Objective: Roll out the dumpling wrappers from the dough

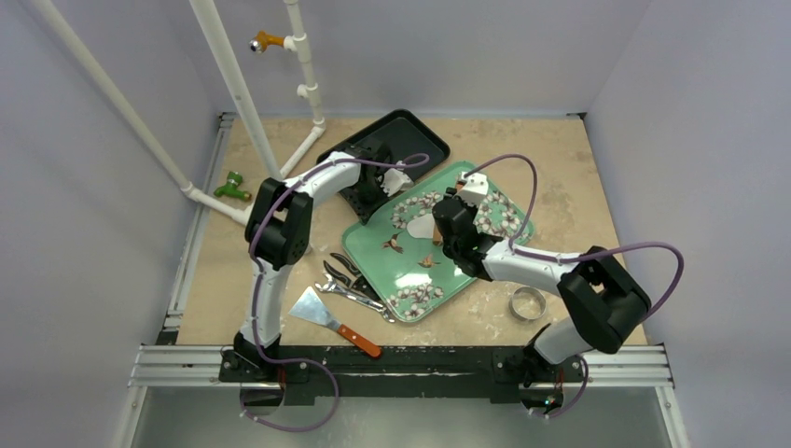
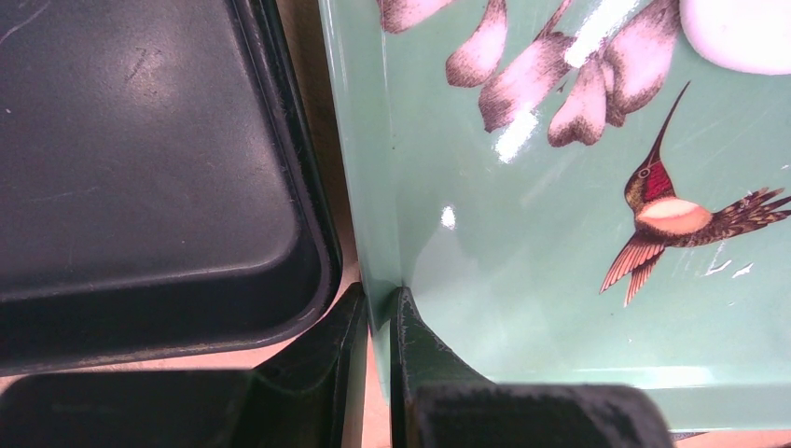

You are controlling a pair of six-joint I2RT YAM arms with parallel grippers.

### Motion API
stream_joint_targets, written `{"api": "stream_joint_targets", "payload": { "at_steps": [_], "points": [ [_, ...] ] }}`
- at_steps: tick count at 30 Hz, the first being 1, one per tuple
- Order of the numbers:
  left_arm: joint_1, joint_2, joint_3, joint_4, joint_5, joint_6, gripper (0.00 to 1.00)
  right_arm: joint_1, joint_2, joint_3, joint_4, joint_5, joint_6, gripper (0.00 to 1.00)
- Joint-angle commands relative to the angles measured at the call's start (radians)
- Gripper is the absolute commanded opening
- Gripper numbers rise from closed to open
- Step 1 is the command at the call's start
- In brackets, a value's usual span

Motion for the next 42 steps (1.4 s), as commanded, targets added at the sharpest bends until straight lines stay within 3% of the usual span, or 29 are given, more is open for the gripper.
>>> {"api": "stream_joint_targets", "payload": {
  "at_steps": [1,7,17,27,35,42],
  "points": [
    [0.021,0.018,-0.047,-0.012,-0.143,0.077,0.00,-0.002,0.009,-0.043,-0.241,0.009,-0.004,0.00],
    [0.021,0.019,-0.046,-0.013,-0.143,0.076,0.00,-0.013,-0.087,-0.104,-0.242,0.026,0.048,0.00],
    [0.021,0.017,-0.049,-0.012,-0.135,0.074,0.00,-0.015,-0.091,-0.117,-0.250,-0.002,0.057,0.00],
    [0.021,0.024,-0.034,-0.020,-0.127,0.070,0.00,-0.015,-0.287,-0.001,0.045,-0.148,-0.309,0.00],
    [0.021,0.022,-0.037,-0.019,-0.128,0.065,0.00,-0.014,-0.112,0.064,0.173,-0.256,-0.325,0.00],
    [0.021,0.019,-0.044,-0.017,-0.123,0.067,0.00,-0.026,0.086,0.103,0.080,-0.135,-0.273,0.00]
  ]
}}
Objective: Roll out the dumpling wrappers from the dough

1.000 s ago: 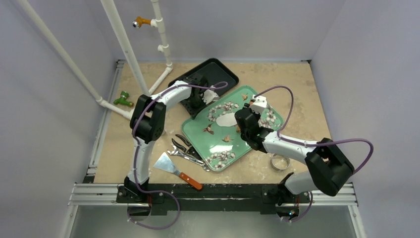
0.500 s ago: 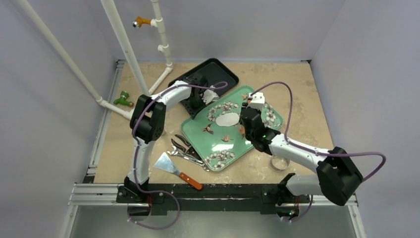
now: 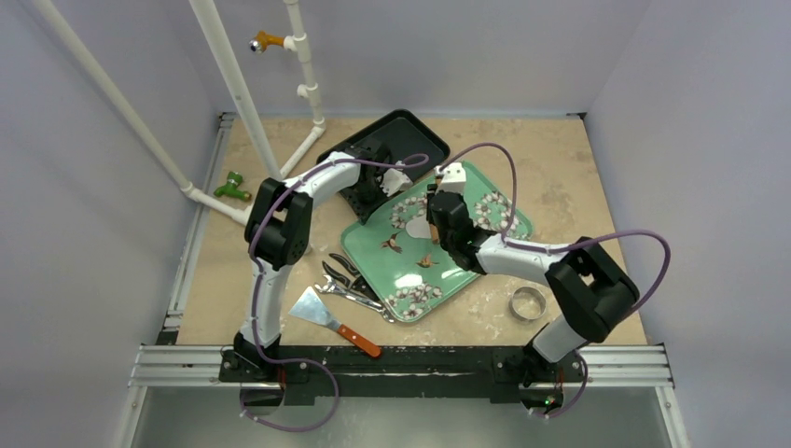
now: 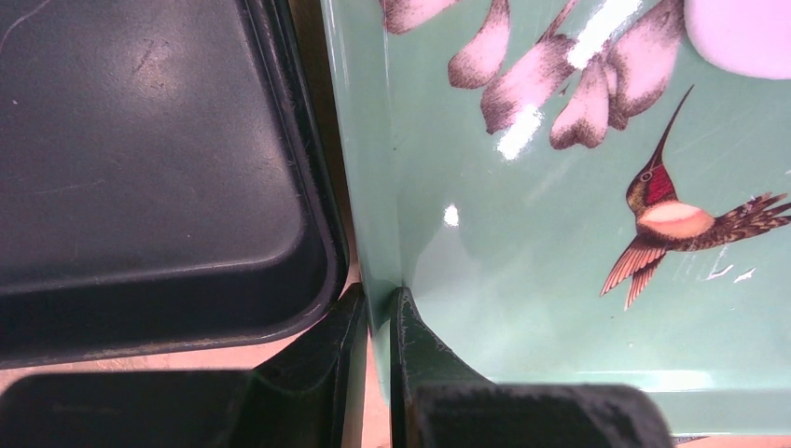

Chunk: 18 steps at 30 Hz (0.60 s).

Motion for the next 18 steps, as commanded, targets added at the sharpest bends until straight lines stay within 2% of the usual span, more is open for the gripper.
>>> {"api": "stream_joint_targets", "payload": {
  "at_steps": [1,5,6,18],
  "points": [
    [0.021,0.021,-0.039,-0.019,-0.112,0.068,0.00,-0.015,0.062,0.066,-0.075,0.119,0.042,0.00],
    [0.021,0.013,-0.052,-0.010,-0.112,0.072,0.00,-0.019,0.066,0.064,-0.217,0.221,0.061,0.00],
    [0.021,0.012,-0.054,-0.009,-0.110,0.073,0.00,-0.024,0.059,0.063,-0.246,0.205,0.087,0.00],
    [0.023,0.003,-0.070,0.005,-0.115,0.078,0.00,-0.048,0.046,0.004,-0.358,0.234,0.272,0.00]
  ]
}}
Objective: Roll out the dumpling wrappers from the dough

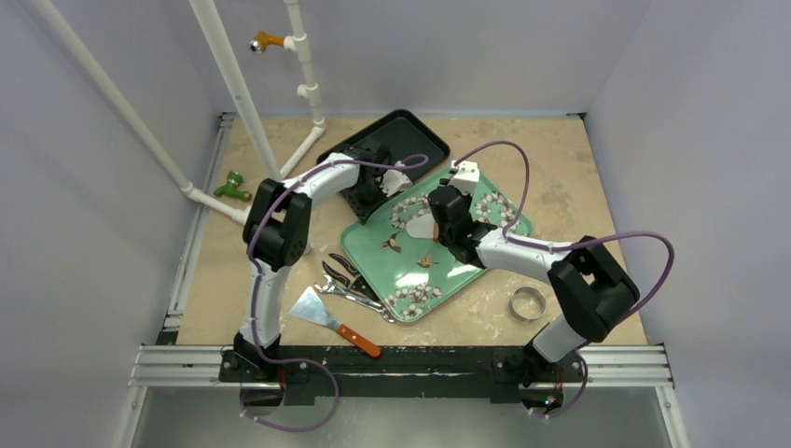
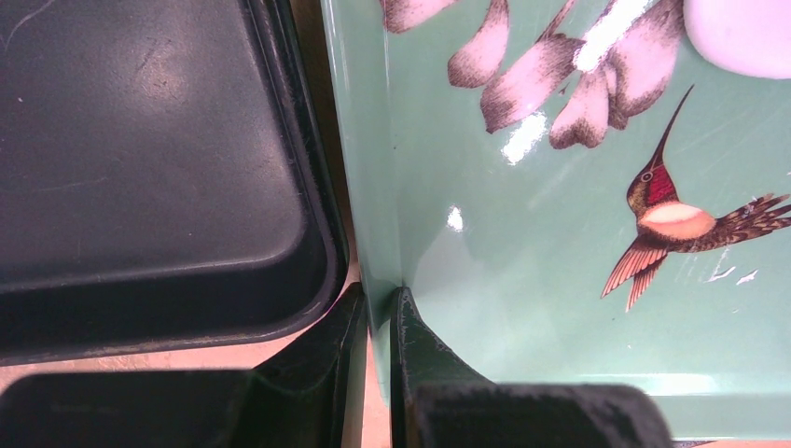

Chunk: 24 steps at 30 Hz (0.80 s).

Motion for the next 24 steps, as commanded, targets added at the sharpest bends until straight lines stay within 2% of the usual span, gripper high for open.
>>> {"api": "stream_joint_targets", "payload": {
  "at_steps": [1,5,24],
  "points": [
    [0.023,0.017,-0.047,-0.019,-0.114,0.077,0.00,-0.040,0.002,-0.066,-0.232,0.062,0.103,0.00],
    [0.023,0.018,-0.046,-0.019,-0.114,0.077,0.00,-0.046,-0.011,-0.095,-0.285,0.068,0.175,0.00],
    [0.023,0.018,-0.047,-0.021,-0.110,0.077,0.00,-0.045,-0.130,-0.188,-0.368,0.051,0.288,0.00]
  ]
}}
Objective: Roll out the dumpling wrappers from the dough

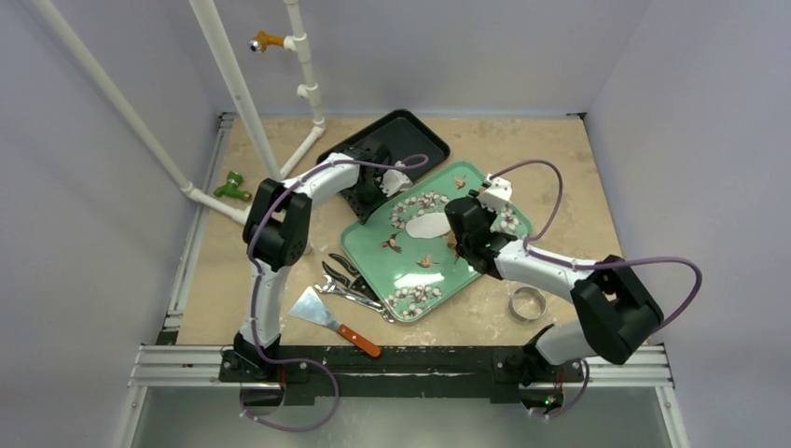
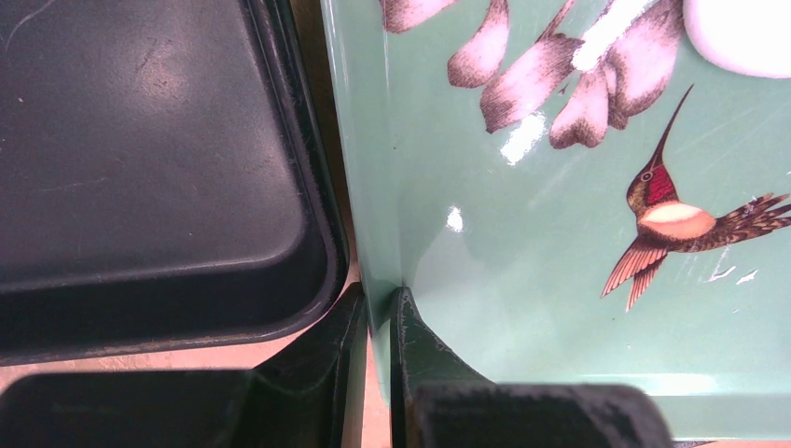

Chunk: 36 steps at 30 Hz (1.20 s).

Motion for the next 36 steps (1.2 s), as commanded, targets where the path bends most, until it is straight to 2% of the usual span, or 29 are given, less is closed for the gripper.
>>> {"api": "stream_joint_targets", "payload": {
  "at_steps": [1,5,12,16,23,27,31,36],
  "points": [
    [0.023,0.019,-0.046,-0.023,-0.110,0.074,0.00,-0.002,0.015,-0.069,-0.247,-0.001,-0.005,0.00],
    [0.023,0.019,-0.046,-0.023,-0.109,0.075,0.00,-0.003,-0.001,-0.080,-0.222,-0.017,-0.029,0.00],
    [0.023,0.023,-0.038,-0.025,-0.108,0.072,0.00,-0.002,-0.181,0.029,-0.049,-0.099,-0.308,0.00],
    [0.023,0.023,-0.036,-0.025,-0.106,0.072,0.00,-0.002,-0.182,0.101,0.062,-0.203,-0.408,0.00],
    [0.023,0.023,-0.035,-0.026,-0.104,0.074,0.00,-0.007,-0.036,0.130,0.158,-0.299,-0.374,0.00],
    [0.023,0.024,-0.036,-0.025,-0.101,0.075,0.00,-0.038,0.041,0.153,0.137,-0.353,-0.343,0.00],
    [0.023,0.022,-0.036,-0.023,-0.098,0.075,0.00,-0.054,0.081,0.123,0.121,-0.308,-0.321,0.00],
    [0.024,0.018,-0.042,-0.017,-0.096,0.077,0.00,-0.055,0.063,0.056,0.019,-0.161,-0.239,0.00]
  ]
}}
